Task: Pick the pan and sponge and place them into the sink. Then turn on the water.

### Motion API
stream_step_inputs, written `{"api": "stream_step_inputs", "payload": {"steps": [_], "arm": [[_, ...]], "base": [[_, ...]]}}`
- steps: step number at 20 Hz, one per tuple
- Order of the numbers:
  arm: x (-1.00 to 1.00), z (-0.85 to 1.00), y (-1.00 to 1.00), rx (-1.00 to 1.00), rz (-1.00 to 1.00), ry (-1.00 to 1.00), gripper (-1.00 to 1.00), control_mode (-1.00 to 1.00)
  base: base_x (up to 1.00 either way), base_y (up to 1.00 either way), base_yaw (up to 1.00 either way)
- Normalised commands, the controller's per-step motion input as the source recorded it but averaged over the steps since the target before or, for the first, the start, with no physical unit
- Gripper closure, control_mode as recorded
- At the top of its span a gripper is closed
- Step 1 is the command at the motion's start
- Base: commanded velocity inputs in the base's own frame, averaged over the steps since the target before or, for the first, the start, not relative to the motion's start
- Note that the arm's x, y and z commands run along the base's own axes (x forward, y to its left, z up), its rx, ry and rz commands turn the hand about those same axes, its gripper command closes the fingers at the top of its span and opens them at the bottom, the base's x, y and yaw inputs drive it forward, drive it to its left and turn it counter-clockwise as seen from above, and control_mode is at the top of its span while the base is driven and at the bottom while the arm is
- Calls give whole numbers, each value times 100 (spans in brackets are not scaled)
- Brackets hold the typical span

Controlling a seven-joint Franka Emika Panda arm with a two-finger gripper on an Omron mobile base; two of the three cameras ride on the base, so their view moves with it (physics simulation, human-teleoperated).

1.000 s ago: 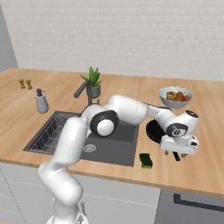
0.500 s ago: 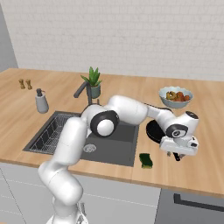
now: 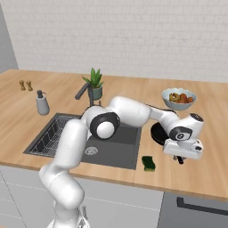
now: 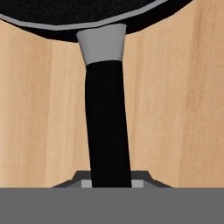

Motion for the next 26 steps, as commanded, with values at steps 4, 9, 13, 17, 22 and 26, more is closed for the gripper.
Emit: {"api": "stream_step_inputs", "payload": {"steps": [4, 9, 13, 17, 22, 26], "arm": [[-23, 49, 25, 0, 0, -4, 100, -100], [-29, 45, 32, 0, 3, -4, 100, -100], [-43, 25, 53, 0, 12, 0, 100, -100], [-31, 23, 67, 0, 20, 0, 100, -100], [-5, 20, 62, 0, 26, 1, 100, -100], [-6, 5, 70, 0, 34, 2, 100, -100]], "base": [[0, 0, 0], [0, 0, 0], [0, 0, 0], [0, 0, 0], [0, 0, 0], [0, 0, 0]]}}
